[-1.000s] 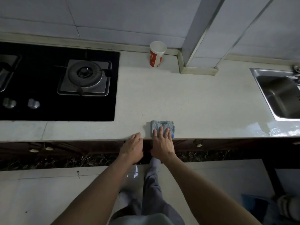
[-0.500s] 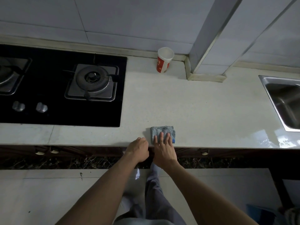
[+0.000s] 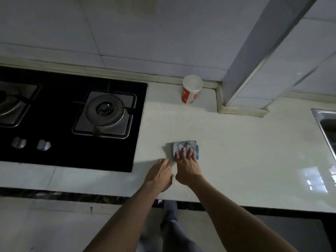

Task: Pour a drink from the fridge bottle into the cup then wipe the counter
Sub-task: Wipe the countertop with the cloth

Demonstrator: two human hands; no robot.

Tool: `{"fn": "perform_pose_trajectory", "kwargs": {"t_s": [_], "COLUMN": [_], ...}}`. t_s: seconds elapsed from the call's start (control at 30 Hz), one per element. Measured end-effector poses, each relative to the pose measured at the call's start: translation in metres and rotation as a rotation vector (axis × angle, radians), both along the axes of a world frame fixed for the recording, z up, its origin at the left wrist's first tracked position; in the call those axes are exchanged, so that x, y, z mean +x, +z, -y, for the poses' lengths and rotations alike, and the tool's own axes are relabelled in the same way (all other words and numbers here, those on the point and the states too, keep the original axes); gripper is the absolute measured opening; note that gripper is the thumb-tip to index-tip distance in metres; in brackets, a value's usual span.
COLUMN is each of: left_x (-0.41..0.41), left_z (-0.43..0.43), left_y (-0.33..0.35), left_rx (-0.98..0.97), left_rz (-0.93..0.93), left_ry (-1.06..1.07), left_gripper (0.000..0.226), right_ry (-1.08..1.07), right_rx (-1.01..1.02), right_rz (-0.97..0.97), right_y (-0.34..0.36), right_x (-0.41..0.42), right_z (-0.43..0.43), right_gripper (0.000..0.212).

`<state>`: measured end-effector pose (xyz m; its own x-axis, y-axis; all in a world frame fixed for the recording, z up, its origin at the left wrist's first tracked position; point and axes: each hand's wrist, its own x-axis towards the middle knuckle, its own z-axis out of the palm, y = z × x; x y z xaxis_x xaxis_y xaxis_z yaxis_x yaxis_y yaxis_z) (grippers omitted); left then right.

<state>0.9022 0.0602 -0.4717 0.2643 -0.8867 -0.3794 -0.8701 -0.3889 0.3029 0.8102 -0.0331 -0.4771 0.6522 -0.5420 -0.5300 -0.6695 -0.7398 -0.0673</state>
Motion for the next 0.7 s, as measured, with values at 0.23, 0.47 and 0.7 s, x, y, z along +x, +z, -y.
{"fn": "perform_pose_trajectory", "kwargs": {"t_s": [0.23,0.47,0.7], "left_x": [0.031,0.044,0.056], "left_z": [0.045,0.063,0.071], "left_y": [-0.005,-0.004,0.0], "left_rx": [-0.014,0.144,0.174], "left_rz": [0.033,-0.055,-0.09], "left_ry": [0.08,0.12,0.079], "left_gripper": [0.053,0.035,0.03], "right_ry": [0.038,0.019,-0.03], "right_rx": [-0.038,-0.007,-0.017], "right_rz": [0.024,-0.022,-0.061], "right_y": [0.002,0.005,0.008], "right_x": [0.043,0.088,0.109], "right_z": [0.088,0.162,0.167], "right_gripper": [0.09,0.085,0.083]}}
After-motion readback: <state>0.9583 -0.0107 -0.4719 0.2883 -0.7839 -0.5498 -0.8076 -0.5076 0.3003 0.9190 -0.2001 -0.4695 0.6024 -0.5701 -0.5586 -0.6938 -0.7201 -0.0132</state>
